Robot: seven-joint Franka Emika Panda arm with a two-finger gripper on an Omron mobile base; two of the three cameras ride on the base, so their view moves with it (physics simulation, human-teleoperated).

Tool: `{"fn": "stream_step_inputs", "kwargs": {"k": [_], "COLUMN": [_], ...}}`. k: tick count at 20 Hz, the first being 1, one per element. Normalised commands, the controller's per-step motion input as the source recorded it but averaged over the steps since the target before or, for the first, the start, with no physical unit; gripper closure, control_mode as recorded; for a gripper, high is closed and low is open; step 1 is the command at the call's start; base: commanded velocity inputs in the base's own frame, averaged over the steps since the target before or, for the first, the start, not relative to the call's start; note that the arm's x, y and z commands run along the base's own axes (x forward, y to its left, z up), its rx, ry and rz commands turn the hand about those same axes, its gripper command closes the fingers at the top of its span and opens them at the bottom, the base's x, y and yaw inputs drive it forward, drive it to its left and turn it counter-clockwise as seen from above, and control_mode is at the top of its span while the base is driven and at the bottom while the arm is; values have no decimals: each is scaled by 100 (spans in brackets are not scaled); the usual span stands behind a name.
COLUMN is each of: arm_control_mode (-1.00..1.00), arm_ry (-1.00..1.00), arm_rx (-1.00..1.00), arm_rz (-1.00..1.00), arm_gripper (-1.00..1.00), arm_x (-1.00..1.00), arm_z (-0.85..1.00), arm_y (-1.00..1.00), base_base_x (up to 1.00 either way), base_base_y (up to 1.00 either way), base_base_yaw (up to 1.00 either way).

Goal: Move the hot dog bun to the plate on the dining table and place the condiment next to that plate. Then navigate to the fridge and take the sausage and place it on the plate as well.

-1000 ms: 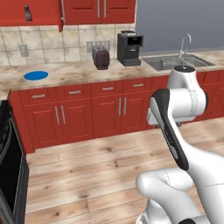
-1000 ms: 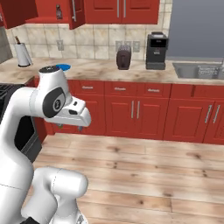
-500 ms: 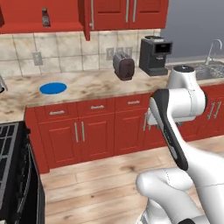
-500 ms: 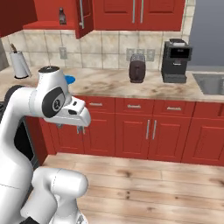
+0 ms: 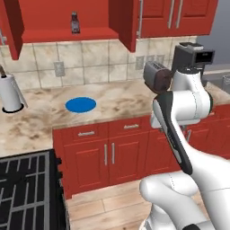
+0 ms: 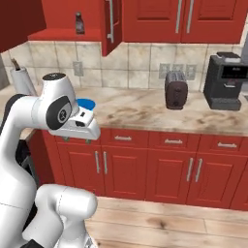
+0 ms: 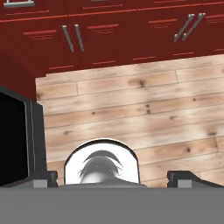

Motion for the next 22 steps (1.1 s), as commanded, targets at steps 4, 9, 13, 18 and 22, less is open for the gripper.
{"fn": "stream_step_inputs", "kwargs": {"k": [4,9,13,18,22], "arm_control_mode": [100,100,100,100,100], "arm_ry": [0,0,0,0,0], "arm_rx": [0,0,0,0,0], "arm_rz": [0,0,0,0,0], "arm_gripper": [-100,-100,-100,-100,-100], "arm_x": [0,0,0,0,0], "arm_z": [0,0,0,0,0], "arm_y": [0,0,0,0,0], "base_base_x": [82,73,72,70,60], "base_base_y": [59,59,49,36,30], "base_base_yaw": [0,0,0,0,0]}}
